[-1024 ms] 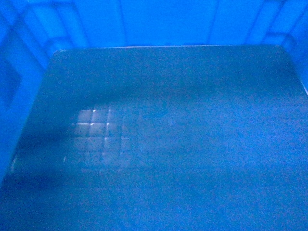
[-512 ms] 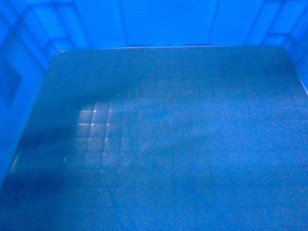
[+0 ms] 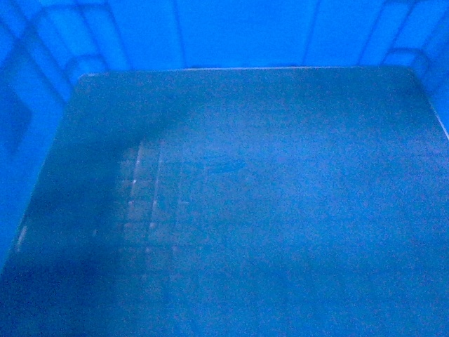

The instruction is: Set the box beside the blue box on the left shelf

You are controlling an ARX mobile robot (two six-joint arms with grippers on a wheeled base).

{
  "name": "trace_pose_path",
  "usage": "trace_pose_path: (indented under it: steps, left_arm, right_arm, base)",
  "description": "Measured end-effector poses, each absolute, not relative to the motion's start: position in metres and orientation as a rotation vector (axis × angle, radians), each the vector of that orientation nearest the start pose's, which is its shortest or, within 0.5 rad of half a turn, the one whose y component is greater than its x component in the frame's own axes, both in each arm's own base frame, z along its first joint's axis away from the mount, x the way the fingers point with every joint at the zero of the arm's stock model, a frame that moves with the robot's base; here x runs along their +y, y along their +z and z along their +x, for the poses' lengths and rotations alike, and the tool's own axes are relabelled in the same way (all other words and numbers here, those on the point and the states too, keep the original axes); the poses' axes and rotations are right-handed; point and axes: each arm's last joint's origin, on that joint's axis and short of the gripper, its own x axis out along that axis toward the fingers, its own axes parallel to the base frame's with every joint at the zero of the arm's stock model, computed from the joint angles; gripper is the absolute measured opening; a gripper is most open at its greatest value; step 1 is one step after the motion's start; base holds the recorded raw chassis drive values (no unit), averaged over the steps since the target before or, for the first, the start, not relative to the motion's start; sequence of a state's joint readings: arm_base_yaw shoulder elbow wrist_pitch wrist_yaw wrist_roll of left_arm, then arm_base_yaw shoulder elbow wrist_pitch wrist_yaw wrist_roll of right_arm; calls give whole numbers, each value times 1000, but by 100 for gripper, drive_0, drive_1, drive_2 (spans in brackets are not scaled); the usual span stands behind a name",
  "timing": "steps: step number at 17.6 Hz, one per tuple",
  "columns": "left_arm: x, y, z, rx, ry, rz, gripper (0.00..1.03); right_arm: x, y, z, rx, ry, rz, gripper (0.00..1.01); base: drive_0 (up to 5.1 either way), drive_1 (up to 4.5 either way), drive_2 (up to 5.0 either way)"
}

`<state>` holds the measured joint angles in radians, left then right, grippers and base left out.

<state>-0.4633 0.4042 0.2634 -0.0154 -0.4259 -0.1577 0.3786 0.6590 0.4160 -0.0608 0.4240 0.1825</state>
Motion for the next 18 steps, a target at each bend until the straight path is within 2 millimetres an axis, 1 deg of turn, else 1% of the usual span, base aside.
trace_pose_path:
  steps: [18]
  left_arm:
    - [-44,218,114,144,-28,-90,9]
  right_arm:
    - [46,236,147,274,-72,62,18]
  base:
    - [-144,-144,-144]
